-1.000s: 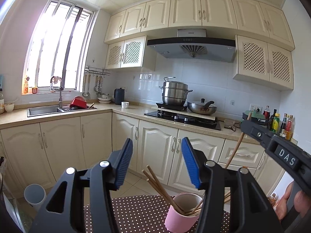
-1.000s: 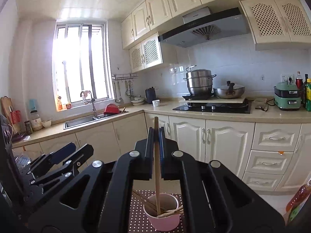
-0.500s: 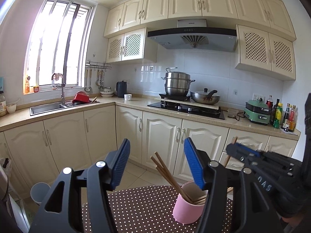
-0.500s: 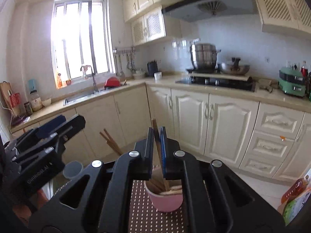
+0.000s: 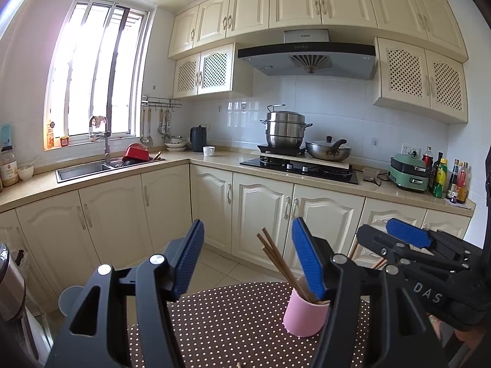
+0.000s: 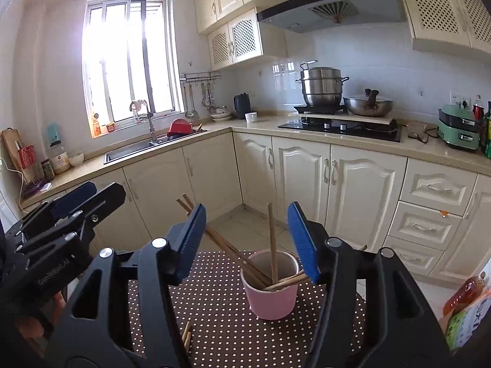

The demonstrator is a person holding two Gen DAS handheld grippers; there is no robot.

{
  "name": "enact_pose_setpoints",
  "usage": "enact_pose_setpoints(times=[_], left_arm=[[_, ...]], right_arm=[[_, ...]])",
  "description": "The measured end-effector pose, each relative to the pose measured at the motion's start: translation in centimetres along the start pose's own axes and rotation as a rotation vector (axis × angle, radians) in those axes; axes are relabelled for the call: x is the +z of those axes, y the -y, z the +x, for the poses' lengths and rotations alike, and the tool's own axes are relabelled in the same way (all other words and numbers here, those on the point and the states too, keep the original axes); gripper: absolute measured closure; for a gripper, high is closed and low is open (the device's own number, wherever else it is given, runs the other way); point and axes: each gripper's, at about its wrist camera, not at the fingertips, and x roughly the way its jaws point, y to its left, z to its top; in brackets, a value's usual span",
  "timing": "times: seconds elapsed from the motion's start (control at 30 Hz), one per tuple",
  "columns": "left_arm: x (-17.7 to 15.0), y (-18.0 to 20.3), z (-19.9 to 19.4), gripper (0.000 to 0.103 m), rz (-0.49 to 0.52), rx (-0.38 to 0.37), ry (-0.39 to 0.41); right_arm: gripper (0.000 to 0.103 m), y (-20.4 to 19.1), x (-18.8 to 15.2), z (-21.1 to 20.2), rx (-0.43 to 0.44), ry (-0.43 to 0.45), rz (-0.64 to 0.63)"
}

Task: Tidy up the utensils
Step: 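Move both open grippers back down to the remaining chopsticks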

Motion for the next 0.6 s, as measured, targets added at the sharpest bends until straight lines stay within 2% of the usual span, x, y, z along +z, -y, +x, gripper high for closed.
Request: enact_pose_setpoints(times=[0.37, 0.6], left_arm=[[-2.0, -2.5, -4.1, 0.041, -0.011, 0.040, -0.051], [-4.7, -4.2, -5.7, 0.040, -0.017, 0.069, -0.137]], right_arm=[[0.047, -3.2, -1.4, -4.0, 0.022, 0.013, -0.038], [0.047, -5.5, -3.9, -5.2, 0.048, -0.022, -0.070]])
